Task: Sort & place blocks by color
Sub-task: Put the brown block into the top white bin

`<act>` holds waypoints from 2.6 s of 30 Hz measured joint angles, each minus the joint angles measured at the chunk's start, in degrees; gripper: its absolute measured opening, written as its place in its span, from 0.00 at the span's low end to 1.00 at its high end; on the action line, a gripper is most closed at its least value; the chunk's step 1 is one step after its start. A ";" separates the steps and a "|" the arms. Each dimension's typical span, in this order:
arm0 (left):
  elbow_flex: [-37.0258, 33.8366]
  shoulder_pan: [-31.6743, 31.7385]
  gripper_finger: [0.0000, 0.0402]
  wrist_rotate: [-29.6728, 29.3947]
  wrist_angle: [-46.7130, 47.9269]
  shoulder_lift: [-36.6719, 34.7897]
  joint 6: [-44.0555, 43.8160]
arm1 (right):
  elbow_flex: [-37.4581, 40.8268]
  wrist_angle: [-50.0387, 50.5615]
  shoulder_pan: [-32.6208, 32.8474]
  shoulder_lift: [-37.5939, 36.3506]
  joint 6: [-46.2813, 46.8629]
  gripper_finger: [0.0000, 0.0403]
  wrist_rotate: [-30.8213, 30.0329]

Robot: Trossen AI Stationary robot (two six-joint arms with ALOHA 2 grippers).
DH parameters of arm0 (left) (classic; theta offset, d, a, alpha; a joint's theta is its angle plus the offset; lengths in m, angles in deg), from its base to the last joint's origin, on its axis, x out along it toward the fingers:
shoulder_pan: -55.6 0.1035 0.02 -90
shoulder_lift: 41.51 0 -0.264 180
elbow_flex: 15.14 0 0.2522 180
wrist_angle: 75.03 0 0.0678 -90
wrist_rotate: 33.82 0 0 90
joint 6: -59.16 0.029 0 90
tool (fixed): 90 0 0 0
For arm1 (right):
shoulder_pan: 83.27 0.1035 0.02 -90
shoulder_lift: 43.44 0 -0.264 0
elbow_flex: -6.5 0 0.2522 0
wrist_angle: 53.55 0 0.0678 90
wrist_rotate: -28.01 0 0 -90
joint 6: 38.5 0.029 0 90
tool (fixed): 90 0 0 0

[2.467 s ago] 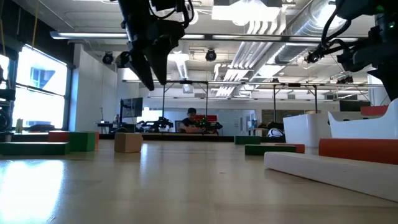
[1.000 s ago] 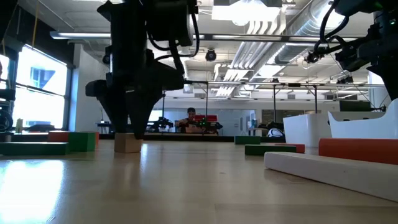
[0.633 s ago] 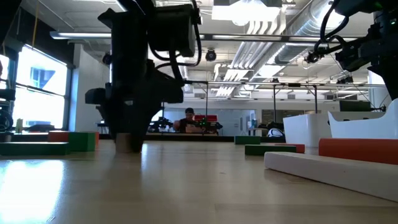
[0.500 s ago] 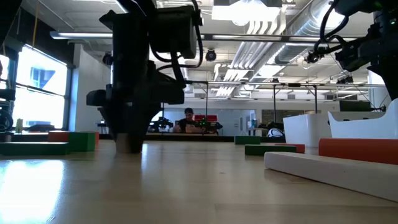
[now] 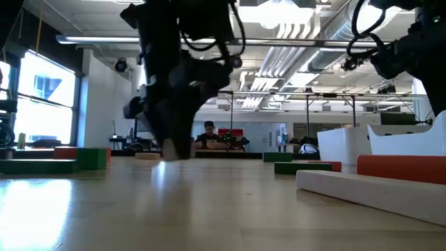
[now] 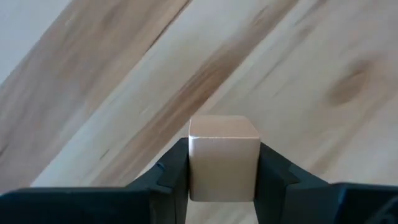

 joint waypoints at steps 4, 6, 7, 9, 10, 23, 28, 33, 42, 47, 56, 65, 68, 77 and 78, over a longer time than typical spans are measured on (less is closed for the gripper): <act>2.17 1.92 0.25 3.49 -2.45 -0.02 4.95 | 0.00 -4.89 0.00 -1.21 0.89 0.44 1.44; 3.00 3.33 0.25 5.61 -3.13 -0.02 7.80 | 0.00 -7.62 0.00 -2.38 2.19 0.44 1.47; 3.36 4.14 0.25 6.70 -3.16 -0.02 9.36 | 0.00 -8.91 0.00 -3.10 2.88 0.44 1.24; 4.34 6.05 0.25 8.10 -3.57 -0.02 12.19 | 0.00 -11.29 0.07 -4.82 4.30 0.44 0.26; 4.82 7.11 0.25 9.05 -3.64 -0.02 13.45 | 0.00 -12.46 0.09 -5.66 4.87 0.44 -0.53; 7.21 20.32 0.25 30.94 -17.54 -0.07 21.52 | 0.00 -32.02 0.09 -12.11 -5.50 0.44 -16.44; 7.21 24.29 0.25 39.84 -24.32 -0.07 18.48 | 0.00 -40.34 0.09 -11.94 -14.29 0.44 -23.32; 7.21 26.68 0.26 48.06 -30.77 -0.09 15.40 | 0.00 -43.86 -0.48 -11.94 -21.14 0.44 -30.97; 7.21 29.29 0.27 58.82 -48.07 -0.11 3.28 | 0.00 -46.26 -6.10 -11.91 -34.54 0.44 -37.20; 7.21 29.77 0.26 59.80 -55.75 -0.11 -3.11 | 0.00 -52.90 -8.58 -11.50 -49.30 0.44 -38.88; 7.21 31.41 0.27 59.03 -61.46 -0.11 -7.08 | 0.00 -63.31 -12.24 -7.99 -69.19 0.44 -39.61; 7.21 35.28 0.27 58.77 -61.90 -0.11 -7.20 | 0.00 -68.06 -14.74 -6.25 -69.79 0.44 -37.20; 7.21 36.37 0.27 58.72 -61.91 -0.11 -7.24 | 0.00 -71.38 -16.13 -6.33 -68.56 0.44 -37.06; 7.19 37.86 0.27 57.74 -64.46 -0.11 -14.41 | 0.00 -78.12 -21.94 -6.39 -69.90 0.44 -32.65; 7.17 37.86 0.27 57.69 -65.42 -0.11 -15.43 | 0.00 -78.02 -22.44 -6.39 -71.17 0.44 -31.73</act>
